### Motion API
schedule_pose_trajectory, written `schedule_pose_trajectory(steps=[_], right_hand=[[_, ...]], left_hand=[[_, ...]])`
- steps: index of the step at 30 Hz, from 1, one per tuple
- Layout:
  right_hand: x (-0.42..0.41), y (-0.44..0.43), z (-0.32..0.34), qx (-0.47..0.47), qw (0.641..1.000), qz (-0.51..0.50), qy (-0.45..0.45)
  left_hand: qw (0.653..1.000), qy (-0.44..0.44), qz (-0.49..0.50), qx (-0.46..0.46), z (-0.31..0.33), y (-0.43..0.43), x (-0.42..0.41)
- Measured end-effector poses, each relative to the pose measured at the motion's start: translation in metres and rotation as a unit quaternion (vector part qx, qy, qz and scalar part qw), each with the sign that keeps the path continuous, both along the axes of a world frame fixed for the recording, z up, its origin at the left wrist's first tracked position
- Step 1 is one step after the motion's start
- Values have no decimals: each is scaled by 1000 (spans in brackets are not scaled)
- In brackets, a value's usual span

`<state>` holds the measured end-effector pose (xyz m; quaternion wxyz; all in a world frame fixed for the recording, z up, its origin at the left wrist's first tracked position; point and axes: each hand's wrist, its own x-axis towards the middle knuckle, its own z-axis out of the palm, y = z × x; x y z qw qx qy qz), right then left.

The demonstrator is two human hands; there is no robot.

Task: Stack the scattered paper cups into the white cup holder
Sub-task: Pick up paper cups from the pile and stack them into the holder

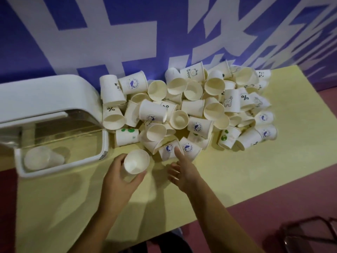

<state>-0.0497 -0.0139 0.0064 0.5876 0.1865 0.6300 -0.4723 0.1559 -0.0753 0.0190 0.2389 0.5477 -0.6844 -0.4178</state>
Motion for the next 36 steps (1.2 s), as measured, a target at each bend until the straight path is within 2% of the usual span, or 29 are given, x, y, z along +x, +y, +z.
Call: schedule_pose_trajectory(steps=[3, 6, 9, 14, 17, 19, 21, 28, 32, 36], right_hand=[[9, -43, 3, 42, 998, -49, 1], [12, -62, -12, 71, 990, -114, 54], [12, -63, -18, 9, 994, -80, 77], [27, -42, -15, 75, 984, -104, 120], [41, -14, 1, 40, 972, -23, 229], [49, 5, 16, 0, 947, 56, 316], [56, 16, 33, -52, 920, 133, 364], [93, -4, 78, -187, 826, 311, 432], [130, -33, 85, -264, 768, 370, 451], [167, -61, 83, -296, 729, 413, 459]], left_hand=[[996, 43, 62, 40, 13, 16, 8], [993, 63, 73, 74, 16, 21, 18], [993, 50, 68, 77, 15, 23, 29], [992, 50, 77, 85, 11, 20, 46], [993, 63, 67, 80, 17, 19, 52], [992, 73, 66, 82, 21, 16, 58], [992, 79, 63, 79, 25, 12, 66], [990, 87, 107, 15, 50, -3, 120], [984, 96, 144, -34, 59, -16, 166], [976, 98, 174, -85, 63, -41, 203]])
